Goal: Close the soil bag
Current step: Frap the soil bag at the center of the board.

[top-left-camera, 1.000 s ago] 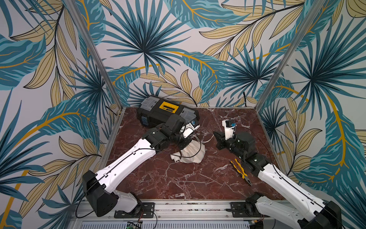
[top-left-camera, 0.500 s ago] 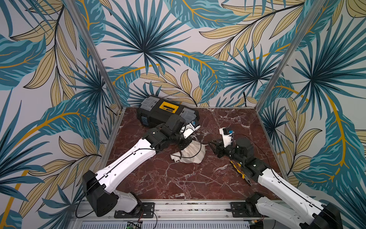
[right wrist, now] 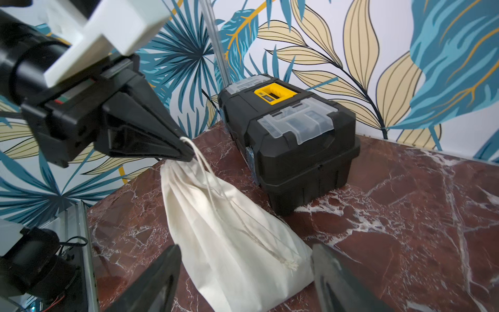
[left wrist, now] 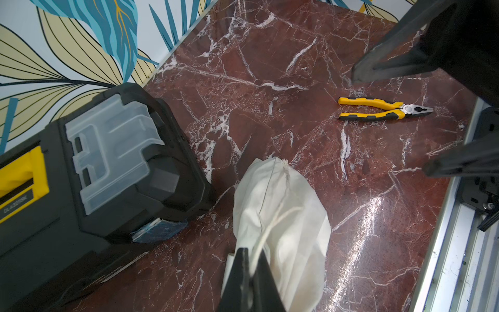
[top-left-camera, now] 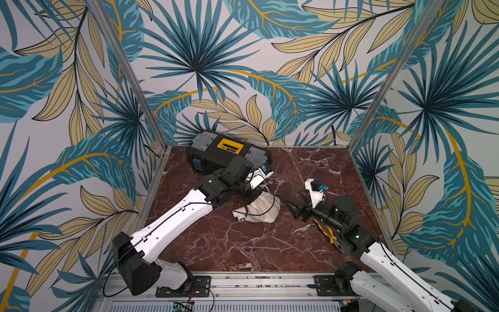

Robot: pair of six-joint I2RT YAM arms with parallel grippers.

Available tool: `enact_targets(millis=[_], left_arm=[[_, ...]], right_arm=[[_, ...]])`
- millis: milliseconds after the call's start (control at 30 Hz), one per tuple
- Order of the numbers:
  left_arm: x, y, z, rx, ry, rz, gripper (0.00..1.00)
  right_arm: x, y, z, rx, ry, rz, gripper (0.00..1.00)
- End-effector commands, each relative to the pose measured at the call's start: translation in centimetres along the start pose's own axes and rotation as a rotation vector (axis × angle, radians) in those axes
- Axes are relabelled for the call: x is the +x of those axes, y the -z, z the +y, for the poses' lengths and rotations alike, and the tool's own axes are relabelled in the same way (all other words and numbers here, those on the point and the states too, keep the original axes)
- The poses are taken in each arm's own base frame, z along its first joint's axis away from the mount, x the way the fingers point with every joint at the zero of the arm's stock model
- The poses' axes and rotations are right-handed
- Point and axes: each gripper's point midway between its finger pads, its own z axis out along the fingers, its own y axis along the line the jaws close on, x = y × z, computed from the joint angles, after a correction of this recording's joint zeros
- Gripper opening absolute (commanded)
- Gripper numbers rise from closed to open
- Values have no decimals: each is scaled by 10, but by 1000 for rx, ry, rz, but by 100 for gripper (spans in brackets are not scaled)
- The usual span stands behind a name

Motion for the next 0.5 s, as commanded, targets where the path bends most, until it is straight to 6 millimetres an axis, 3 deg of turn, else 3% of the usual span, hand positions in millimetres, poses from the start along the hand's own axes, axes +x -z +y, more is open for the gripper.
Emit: enact_targets(millis=[0,167,467], left_arm=[[-4,0,1,-6,-11,-11,0],[-7,0,1,-1,-10,-5,0],[-14,6,2,-5,-7,-26,0]], right_arm=[[17,-17,11,-109,85,91,81],[13,-25,18,-172,203,20,99],[24,-50,25,-277,318,55,99]])
